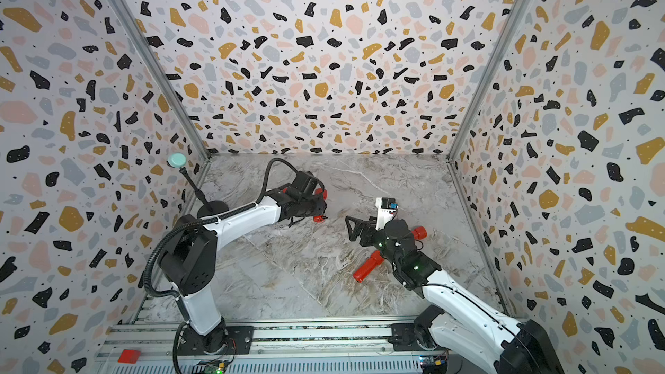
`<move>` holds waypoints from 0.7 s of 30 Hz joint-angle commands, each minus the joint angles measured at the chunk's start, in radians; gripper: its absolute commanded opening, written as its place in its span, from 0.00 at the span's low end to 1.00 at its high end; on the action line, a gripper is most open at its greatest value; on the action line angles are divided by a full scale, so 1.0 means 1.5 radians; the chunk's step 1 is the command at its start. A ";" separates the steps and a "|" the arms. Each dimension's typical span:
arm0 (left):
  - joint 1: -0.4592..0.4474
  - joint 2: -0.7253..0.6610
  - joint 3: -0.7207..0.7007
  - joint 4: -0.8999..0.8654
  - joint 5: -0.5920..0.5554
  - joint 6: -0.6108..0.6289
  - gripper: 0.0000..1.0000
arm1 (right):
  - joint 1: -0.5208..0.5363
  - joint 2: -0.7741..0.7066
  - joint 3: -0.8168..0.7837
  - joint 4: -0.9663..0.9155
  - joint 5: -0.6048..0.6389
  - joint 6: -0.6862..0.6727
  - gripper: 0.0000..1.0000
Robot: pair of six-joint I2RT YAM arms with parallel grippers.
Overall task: Close the plug at the bottom of the flashlight
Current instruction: Pick up the flashlight from the center of the board.
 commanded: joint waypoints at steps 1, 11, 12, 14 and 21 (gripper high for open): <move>0.014 -0.047 -0.034 0.114 0.047 -0.033 0.00 | -0.004 -0.010 0.038 0.003 -0.056 0.025 0.99; 0.047 -0.120 -0.137 0.282 0.125 -0.101 0.00 | -0.016 0.019 0.022 0.112 -0.171 0.114 0.99; 0.051 -0.126 -0.146 0.296 0.132 -0.111 0.00 | -0.017 0.022 0.015 0.135 -0.181 0.128 0.99; 0.058 -0.132 -0.152 0.315 0.144 -0.119 0.00 | -0.018 0.030 0.004 0.175 -0.197 0.152 0.99; 0.076 -0.157 -0.196 0.418 0.186 -0.179 0.00 | -0.018 0.056 -0.032 0.298 -0.210 0.217 0.99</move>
